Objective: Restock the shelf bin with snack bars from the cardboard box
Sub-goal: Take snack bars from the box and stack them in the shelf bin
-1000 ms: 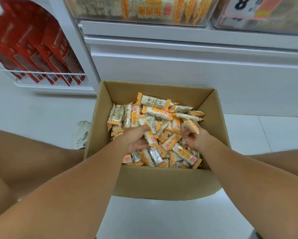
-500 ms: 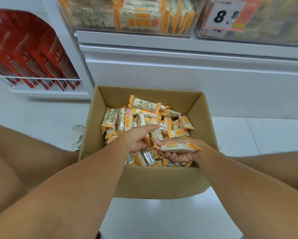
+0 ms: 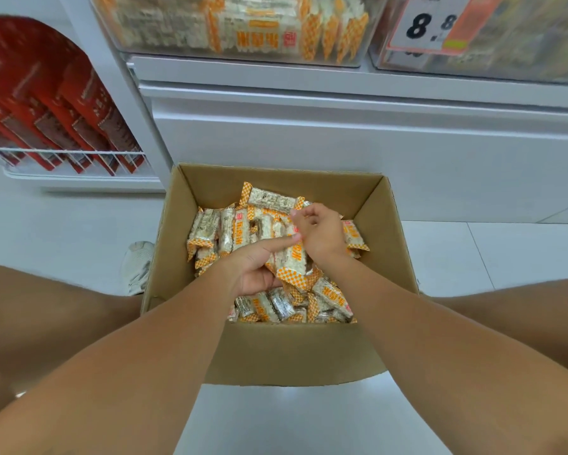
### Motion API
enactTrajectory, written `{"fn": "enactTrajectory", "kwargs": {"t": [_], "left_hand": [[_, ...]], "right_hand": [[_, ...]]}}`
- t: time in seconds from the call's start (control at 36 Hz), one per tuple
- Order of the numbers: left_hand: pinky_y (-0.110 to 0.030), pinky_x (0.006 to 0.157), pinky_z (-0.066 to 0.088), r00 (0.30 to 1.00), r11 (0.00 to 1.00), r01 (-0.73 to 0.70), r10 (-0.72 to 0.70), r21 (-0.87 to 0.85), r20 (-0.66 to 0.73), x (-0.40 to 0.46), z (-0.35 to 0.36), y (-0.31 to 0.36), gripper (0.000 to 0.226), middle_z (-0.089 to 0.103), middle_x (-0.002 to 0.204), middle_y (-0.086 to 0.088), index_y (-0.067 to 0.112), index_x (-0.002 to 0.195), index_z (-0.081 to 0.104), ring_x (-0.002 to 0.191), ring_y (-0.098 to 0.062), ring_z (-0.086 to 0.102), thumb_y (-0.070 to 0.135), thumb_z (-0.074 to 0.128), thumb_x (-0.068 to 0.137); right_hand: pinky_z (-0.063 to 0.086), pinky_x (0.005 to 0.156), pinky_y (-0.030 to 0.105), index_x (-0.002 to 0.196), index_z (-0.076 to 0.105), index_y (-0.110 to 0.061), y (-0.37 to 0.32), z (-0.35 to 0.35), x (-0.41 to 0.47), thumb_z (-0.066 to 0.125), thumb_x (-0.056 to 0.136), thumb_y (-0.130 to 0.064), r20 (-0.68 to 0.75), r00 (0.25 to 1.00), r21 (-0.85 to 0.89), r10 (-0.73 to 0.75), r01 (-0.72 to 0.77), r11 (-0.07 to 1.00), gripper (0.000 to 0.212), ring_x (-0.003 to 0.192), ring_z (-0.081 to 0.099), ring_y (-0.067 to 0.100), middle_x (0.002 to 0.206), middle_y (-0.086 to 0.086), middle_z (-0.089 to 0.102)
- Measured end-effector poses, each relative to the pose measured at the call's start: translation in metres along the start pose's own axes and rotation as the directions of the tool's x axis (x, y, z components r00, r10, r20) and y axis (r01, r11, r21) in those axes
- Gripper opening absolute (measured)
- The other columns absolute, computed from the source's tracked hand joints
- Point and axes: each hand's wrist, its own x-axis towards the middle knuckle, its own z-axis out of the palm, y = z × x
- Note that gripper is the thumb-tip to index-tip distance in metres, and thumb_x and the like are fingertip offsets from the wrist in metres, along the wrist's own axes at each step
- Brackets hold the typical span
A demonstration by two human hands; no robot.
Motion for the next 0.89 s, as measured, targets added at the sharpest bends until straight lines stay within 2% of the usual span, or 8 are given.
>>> {"fn": "enactTrajectory", "kwargs": {"t": [0.11, 0.19, 0.28, 0.47, 0.56, 0.61, 0.75, 0.89], "left_hand": [[-0.037, 0.089, 0.053, 0.992, 0.997, -0.011, 0.020, 0.076, -0.124, 0.003, -0.002, 0.001, 0.075, 0.050, 0.146, -0.005, 0.008, 0.128, 0.062, 0.122, -0.026, 0.057, 0.025, 0.093, 0.062], [-0.039, 0.073, 0.057, 0.975, 0.945, -0.027, 0.096, 0.325, -0.198, 0.003, 0.002, 0.001, 0.076, 0.069, 0.120, -0.005, 0.007, 0.132, 0.057, 0.093, -0.020, 0.065, 0.018, 0.093, 0.066], [-0.032, 0.076, 0.049, 0.963, 0.881, -0.015, 0.140, 0.474, -0.230, 0.002, 0.006, 0.007, 0.118, 0.050, 0.143, -0.013, 0.005, 0.154, 0.022, 0.105, -0.021, 0.050, 0.020, 0.095, 0.064], [-0.037, 0.093, 0.049, 0.978, 0.885, -0.136, 0.193, 0.445, -0.084, -0.027, 0.026, 0.031, 0.140, 0.045, 0.151, -0.014, 0.011, 0.157, 0.019, 0.130, -0.026, 0.048, 0.029, 0.101, 0.045], [-0.035, 0.085, 0.052, 0.973, 0.919, -0.201, 0.227, 0.340, -0.039, -0.051, 0.041, 0.049, 0.093, 0.061, 0.134, -0.020, 0.006, 0.141, 0.049, 0.124, -0.026, 0.052, 0.026, 0.093, 0.062], [-0.035, 0.073, 0.056, 0.967, 0.934, -0.254, 0.253, 0.250, 0.036, -0.076, 0.050, 0.066, 0.047, 0.070, 0.109, -0.010, 0.010, 0.117, 0.069, 0.083, -0.018, 0.067, 0.023, 0.083, 0.074], [-0.058, 0.095, 0.053, 0.930, 0.931, -0.353, 0.339, 0.091, 0.140, -0.142, 0.074, 0.121, 0.060, 0.069, 0.121, -0.014, 0.020, 0.129, 0.063, 0.106, -0.032, 0.068, 0.055, 0.070, 0.081], [-0.057, 0.095, 0.052, 0.845, 0.847, -0.529, 0.520, -0.051, -0.126, -0.186, 0.124, 0.163, 0.056, 0.072, 0.111, -0.013, 0.018, 0.109, 0.068, 0.106, -0.035, 0.069, 0.068, 0.054, 0.089]], "right_hand": [[0.042, 0.065, 0.026, 0.102, 0.065, -0.014, -0.007, 0.004, 0.000, 0.055, 0.101, -0.044, -0.052, 0.997, -0.001, 0.058, -0.058, 0.998, 0.032, 0.077, 0.060, 0.011, 0.088, -0.006, 0.064], [0.053, 0.078, 0.030, 0.128, 0.057, -0.026, -0.020, -0.003, 0.007, 0.058, 0.095, -0.055, 0.270, 0.925, 0.193, 0.266, -0.323, 0.926, 0.044, 0.111, 0.058, 0.017, 0.118, -0.011, 0.059], [0.048, 0.076, 0.029, 0.137, 0.056, -0.038, -0.030, -0.009, 0.013, 0.077, 0.085, -0.043, 0.469, 0.868, 0.026, 0.163, -0.198, 0.980, 0.057, 0.119, 0.056, 0.016, 0.139, -0.006, 0.052], [0.044, 0.056, 0.023, 0.104, 0.077, -0.014, -0.073, -0.045, 0.006, 0.084, 0.079, -0.013, 0.411, 0.911, 0.032, 0.035, -0.052, 0.998, 0.026, 0.075, 0.058, 0.014, 0.091, 0.010, 0.059], [0.051, 0.065, 0.018, 0.106, 0.075, -0.009, -0.105, -0.070, 0.001, 0.083, 0.079, -0.008, 0.376, 0.926, 0.085, -0.014, -0.020, 0.996, 0.028, 0.081, 0.060, 0.016, 0.093, 0.009, 0.062], [0.050, 0.061, 0.018, 0.108, 0.073, -0.004, -0.133, -0.089, 0.000, 0.081, 0.081, -0.005, 0.337, 0.941, 0.140, -0.028, -0.021, 0.990, 0.028, 0.074, 0.062, 0.014, 0.090, 0.011, 0.063], [0.048, 0.048, 0.020, 0.104, 0.074, -0.004, -0.218, -0.131, 0.005, 0.082, 0.082, -0.011, 0.201, 0.979, 0.231, -0.027, -0.021, 0.973, 0.024, 0.052, 0.060, 0.007, 0.084, 0.007, 0.071], [0.048, 0.044, 0.021, 0.096, 0.072, -0.010, -0.282, -0.138, 0.013, 0.083, 0.081, -0.015, 0.046, 0.998, 0.324, -0.050, 0.032, 0.946, 0.019, 0.048, 0.057, 0.011, 0.072, 0.004, 0.065]]}}
